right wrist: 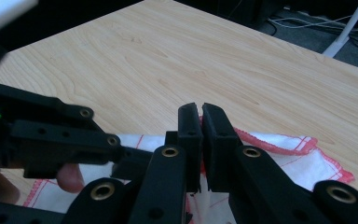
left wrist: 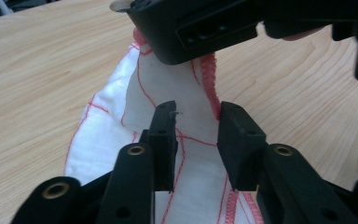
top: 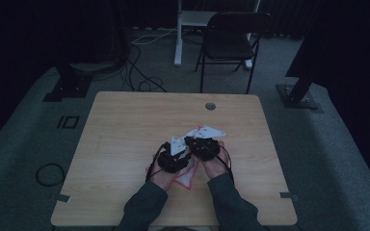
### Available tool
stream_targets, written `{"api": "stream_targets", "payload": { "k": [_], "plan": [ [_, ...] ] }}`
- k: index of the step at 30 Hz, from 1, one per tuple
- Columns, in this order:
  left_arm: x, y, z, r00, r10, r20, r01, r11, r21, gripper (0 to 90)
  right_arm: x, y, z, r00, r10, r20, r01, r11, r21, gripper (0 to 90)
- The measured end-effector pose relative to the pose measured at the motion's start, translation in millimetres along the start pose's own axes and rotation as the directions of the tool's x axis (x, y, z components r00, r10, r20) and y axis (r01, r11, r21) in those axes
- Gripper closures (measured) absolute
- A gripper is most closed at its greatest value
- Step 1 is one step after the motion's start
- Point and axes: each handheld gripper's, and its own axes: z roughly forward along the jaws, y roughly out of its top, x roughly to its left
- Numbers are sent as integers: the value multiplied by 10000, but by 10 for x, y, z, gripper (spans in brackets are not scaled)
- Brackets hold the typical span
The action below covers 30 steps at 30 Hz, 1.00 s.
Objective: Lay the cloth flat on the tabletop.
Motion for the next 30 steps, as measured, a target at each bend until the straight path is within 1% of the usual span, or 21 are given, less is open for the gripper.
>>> {"api": "stream_targets", "payload": {
  "k": [2,6,9,10,12,16,18,20,24,27,30],
  "plan": [
    [2,-8,4,9996,-219,174,220,9997,-66,688,0,-3,1,10000,-4,16,4,10000,-27,872],
    [-29,-6,-7,9984,-294,482,306,9992,-243,611,-8,1,-10,9999,72,83,-71,9999,-125,871],
    [-33,11,5,9976,-472,508,487,9984,-288,604,-10,5,-18,9999,76,87,-75,9999,-137,871],
    [-28,12,13,9974,-526,489,540,9982,-273,630,-7,5,-18,9999,89,72,-88,9999,-139,871],
    [-14,6,31,9981,-485,381,490,9987,-137,679,-4,4,-15,10000,71,43,-70,9999,-122,872],
    [21,-7,54,9979,-625,186,624,9980,46,834,7,-2,-3,10000,34,13,-34,10000,-87,871],
    [44,-14,54,9981,-603,76,602,9981,120,884,6,-11,-2,10000,48,5,-48,10000,-52,870],
    [68,-18,48,9979,-650,-19,650,9977,171,891,-7,-22,-4,10000,52,-34,-52,10000,-40,863],
    [121,-13,28,9981,-599,-171,603,9979,245,895,-44,-51,-27,9999,68,-108,-69,10000,-58,812],
    [164,-10,15,9976,-623,-294,630,9977,245,895,-66,-70,-56,9999,87,-58,-88,9999,-99,778],
    [227,-14,-1,9968,-694,-391,706,9970,301,895,-93,-95,-92,10000,75,5,-75,9999,-114,769]
  ]
}}
